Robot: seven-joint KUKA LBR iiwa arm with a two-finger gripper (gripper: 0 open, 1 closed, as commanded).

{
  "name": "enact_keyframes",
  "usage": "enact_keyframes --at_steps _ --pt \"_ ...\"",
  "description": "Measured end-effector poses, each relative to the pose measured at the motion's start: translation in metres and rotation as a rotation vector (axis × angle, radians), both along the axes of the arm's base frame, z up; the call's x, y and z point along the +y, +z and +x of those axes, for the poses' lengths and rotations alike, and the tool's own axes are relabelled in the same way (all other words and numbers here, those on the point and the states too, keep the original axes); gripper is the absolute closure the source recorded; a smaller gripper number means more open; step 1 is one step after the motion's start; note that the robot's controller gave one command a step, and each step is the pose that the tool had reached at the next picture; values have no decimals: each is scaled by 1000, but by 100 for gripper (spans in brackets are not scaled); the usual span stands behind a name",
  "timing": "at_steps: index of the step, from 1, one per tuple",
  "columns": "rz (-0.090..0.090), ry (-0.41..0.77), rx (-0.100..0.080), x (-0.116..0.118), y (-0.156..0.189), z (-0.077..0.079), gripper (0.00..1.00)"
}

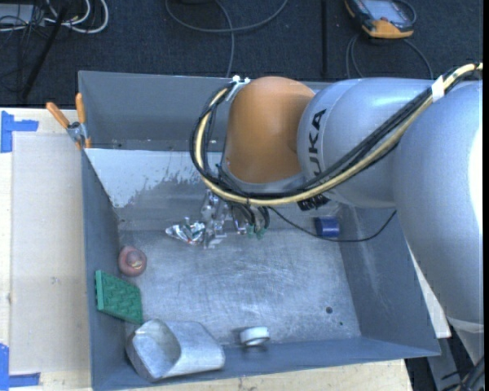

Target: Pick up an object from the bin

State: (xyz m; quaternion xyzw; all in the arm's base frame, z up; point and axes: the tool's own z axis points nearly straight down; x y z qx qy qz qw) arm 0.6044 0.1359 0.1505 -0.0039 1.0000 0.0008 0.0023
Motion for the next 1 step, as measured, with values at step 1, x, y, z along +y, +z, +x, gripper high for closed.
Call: enact_keyframes --at_steps 1 --pt "0 0 0 0 32 1 100"
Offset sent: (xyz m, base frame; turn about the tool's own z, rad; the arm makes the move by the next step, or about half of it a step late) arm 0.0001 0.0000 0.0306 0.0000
